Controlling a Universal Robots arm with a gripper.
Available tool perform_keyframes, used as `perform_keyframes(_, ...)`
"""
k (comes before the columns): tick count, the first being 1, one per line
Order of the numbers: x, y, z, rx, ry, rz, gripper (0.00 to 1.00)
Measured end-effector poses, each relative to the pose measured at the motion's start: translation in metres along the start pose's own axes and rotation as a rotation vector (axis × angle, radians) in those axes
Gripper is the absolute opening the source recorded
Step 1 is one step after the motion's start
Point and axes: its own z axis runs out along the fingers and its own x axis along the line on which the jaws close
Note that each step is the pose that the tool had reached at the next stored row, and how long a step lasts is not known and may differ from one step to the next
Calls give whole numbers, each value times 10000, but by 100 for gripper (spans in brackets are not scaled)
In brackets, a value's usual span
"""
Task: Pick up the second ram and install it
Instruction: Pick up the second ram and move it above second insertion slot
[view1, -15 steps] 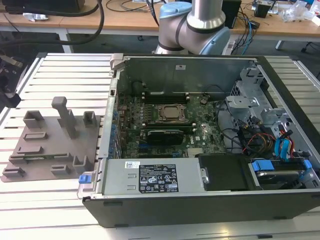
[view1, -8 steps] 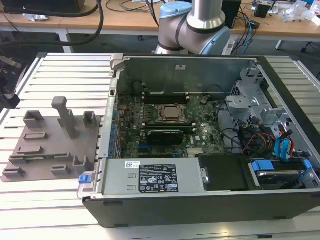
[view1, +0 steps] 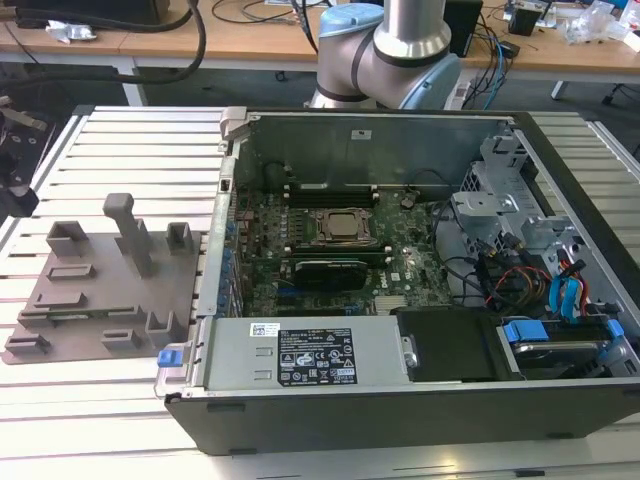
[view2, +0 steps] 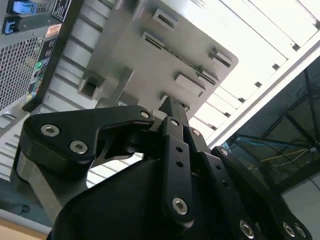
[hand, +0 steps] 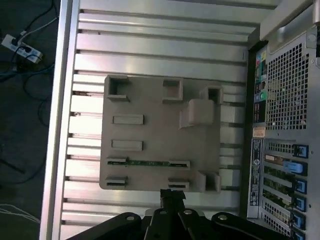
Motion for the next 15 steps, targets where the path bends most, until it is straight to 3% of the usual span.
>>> perform_keyframes(3,0,0,0,-29,50,-1081,10)
perform_keyframes(6,0,0,0,-67,115,-2498,10)
perform_keyframes(15,0,0,0,-122,212,-4593,10)
